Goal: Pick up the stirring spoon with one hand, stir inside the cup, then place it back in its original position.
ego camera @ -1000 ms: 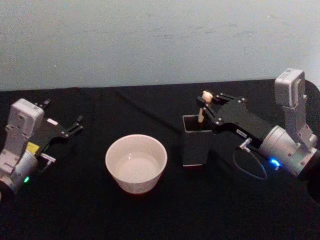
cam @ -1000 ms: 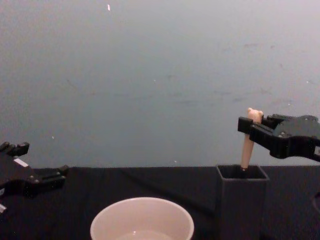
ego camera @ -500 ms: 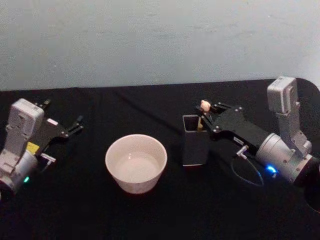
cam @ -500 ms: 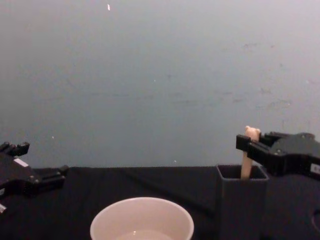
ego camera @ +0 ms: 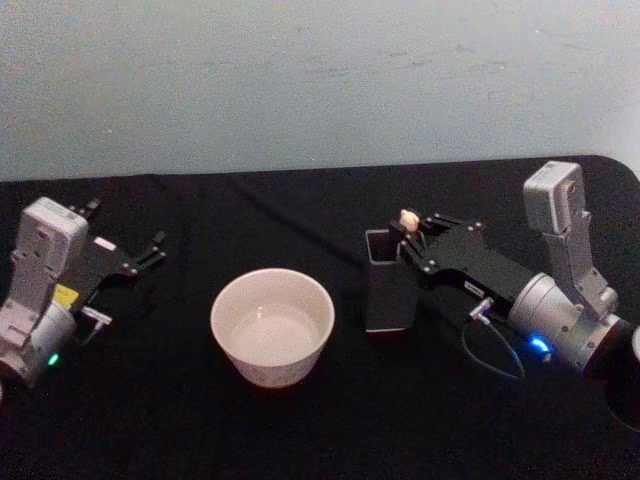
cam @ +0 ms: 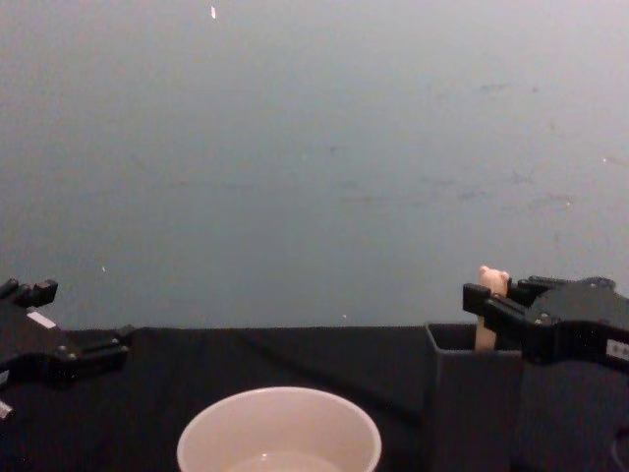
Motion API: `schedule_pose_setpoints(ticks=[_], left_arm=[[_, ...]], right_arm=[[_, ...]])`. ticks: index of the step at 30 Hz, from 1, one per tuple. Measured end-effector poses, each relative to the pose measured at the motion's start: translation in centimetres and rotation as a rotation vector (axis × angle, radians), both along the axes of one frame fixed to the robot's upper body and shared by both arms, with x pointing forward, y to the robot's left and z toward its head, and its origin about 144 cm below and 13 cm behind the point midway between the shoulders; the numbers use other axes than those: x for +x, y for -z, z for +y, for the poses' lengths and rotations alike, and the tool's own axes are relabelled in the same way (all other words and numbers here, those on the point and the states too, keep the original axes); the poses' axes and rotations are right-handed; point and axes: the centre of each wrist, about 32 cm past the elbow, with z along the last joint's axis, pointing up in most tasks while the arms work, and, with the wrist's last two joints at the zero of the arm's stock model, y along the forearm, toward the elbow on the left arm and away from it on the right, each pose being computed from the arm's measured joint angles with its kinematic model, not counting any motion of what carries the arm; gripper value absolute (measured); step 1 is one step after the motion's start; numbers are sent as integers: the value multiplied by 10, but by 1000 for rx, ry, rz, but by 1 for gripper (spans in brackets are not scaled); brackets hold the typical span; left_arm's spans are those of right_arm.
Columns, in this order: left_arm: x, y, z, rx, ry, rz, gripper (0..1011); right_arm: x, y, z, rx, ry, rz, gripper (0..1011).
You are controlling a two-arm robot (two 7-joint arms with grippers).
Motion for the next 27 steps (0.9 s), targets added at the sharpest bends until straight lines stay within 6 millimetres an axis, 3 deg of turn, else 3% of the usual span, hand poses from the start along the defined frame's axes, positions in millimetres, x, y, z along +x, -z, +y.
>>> schedule_pose_setpoints(ticks=[10, 17, 25, 27], left_arm=[[0, 0, 0, 0, 0, 0, 1001], [0, 0, 0, 0, 0, 0, 1001], [0, 0, 0, 0, 0, 0, 1001], [0, 0, 0, 0, 0, 0, 1001]], right_arm=[[0, 0, 0, 1, -1, 0, 215], [0, 0, -1, 3, -2, -1, 393], [0, -1, -1, 4, -3, -2, 703], [0, -1, -1, 4, -3, -2, 738]])
